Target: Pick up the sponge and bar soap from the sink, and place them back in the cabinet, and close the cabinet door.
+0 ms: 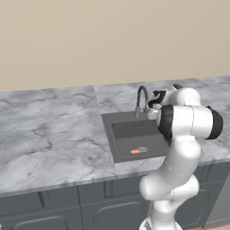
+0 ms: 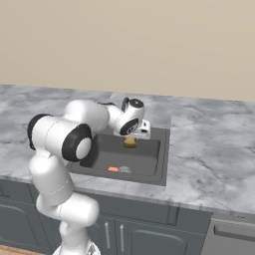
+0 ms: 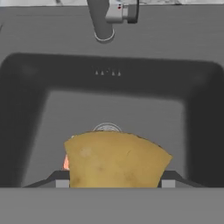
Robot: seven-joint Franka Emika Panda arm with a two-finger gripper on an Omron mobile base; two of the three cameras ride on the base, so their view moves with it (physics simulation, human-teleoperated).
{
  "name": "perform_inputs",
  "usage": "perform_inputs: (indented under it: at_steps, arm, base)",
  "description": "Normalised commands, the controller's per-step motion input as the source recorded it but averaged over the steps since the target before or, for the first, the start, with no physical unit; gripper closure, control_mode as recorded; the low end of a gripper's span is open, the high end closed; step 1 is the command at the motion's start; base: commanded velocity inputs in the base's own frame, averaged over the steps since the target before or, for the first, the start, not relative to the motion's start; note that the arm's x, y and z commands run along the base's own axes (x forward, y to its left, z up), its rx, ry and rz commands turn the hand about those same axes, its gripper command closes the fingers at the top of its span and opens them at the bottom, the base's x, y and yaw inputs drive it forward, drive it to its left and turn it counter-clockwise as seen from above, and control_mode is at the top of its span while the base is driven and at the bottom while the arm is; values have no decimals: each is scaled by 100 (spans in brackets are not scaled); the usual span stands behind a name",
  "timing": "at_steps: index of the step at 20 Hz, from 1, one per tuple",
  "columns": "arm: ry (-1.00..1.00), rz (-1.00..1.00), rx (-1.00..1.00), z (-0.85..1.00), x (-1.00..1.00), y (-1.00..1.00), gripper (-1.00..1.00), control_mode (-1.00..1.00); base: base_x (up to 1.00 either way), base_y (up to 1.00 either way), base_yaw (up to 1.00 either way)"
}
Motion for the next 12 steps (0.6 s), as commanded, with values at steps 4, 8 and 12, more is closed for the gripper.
perform_inputs:
  at_steps: [4, 8, 12]
  arm:
    - [0, 0, 0, 34, -25, 16, 100, -100]
    - [0, 0, 0, 29, -23, 16, 100, -100]
    - [0, 0, 0, 33, -17, 18, 100, -100]
  base:
    - [0, 0, 0]
    - [0, 0, 0]
    - [0, 0, 0]
